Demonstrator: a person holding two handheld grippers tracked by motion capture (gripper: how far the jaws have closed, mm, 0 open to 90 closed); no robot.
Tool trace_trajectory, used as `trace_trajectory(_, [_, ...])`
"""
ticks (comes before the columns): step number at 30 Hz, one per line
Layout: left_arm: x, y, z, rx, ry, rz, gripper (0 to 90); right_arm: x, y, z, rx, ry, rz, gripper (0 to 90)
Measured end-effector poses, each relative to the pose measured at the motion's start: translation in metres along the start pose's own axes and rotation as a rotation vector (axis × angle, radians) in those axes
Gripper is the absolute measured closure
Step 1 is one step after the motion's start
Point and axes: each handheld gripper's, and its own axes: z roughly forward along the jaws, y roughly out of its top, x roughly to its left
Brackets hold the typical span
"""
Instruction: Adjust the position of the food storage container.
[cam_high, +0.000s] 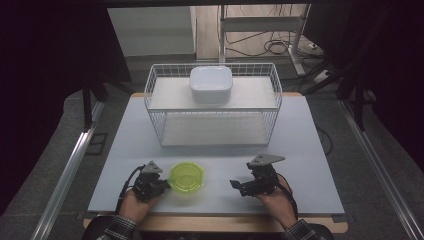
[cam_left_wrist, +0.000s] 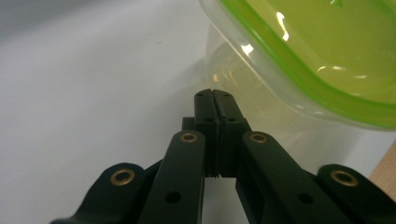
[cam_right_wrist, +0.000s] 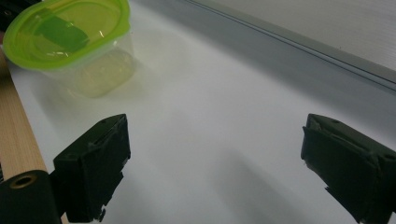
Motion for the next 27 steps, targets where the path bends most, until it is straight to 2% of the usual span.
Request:
trace_trajectory(2, [-0.009, 0.004, 0.008, 0.006, -0.015, 0.032, 89.6, 0.000, 0.000, -0.001, 0.001, -0.001, 0.003, 8.6])
trace_trajectory(10, [-0.022, 0.013, 0.017, -0.013, -0.040, 0.073, 89.5, -0.002, 0.000, -0.002, 0.005, -0.002, 0.013, 8.8])
trace_trajectory(16, [-0.038, 0.014, 0.025, 0.007, -0.073, 0.114, 88.8, -0.005, -0.001, -0.007, 0.004, -0.009, 0.029, 9.0])
trace_trajectory(27, [-0.054, 0.021, 0.034, -0.006, -0.096, 0.149, 88.5, -0.012, -0.007, -0.016, -0.002, -0.025, 0.055, 9.6])
